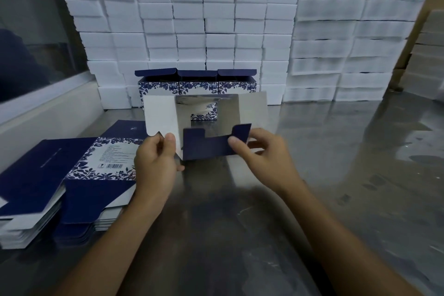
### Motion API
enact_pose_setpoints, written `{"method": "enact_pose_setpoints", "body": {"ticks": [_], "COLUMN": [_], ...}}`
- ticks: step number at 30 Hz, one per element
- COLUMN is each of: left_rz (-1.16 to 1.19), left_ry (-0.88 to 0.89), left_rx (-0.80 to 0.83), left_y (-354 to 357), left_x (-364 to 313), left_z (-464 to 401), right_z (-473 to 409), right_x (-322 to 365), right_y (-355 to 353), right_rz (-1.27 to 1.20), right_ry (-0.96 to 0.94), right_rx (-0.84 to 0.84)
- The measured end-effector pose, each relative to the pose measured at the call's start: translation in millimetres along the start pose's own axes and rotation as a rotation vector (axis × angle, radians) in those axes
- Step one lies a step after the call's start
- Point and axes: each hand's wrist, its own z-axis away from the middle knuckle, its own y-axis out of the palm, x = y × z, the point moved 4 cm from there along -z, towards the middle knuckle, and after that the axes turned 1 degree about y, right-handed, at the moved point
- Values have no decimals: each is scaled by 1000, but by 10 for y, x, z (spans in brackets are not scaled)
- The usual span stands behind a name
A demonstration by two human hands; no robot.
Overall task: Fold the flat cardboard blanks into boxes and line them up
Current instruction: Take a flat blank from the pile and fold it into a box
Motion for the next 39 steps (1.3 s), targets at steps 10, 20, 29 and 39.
{"method": "enact_pose_setpoints", "body": {"ticks": [10,20,29,39], "left_rz": [-393,-152,118,65], "left_ry": [396,174,-122,-151], "left_rx": [94,70,163,226], "left_y": [97,136,236,270], "left_x": [-129,-95,-25,15], "left_z": [179,187,275,296], "right_z": [64,77,207,150], "right_x": [55,-132,41,-59], "right_y": [-74,139,495,437], "right_rz": [115,-133,-105,-135], "right_ry": [-66,236,172,249], "right_rx": [-362,-371,179,129]}}
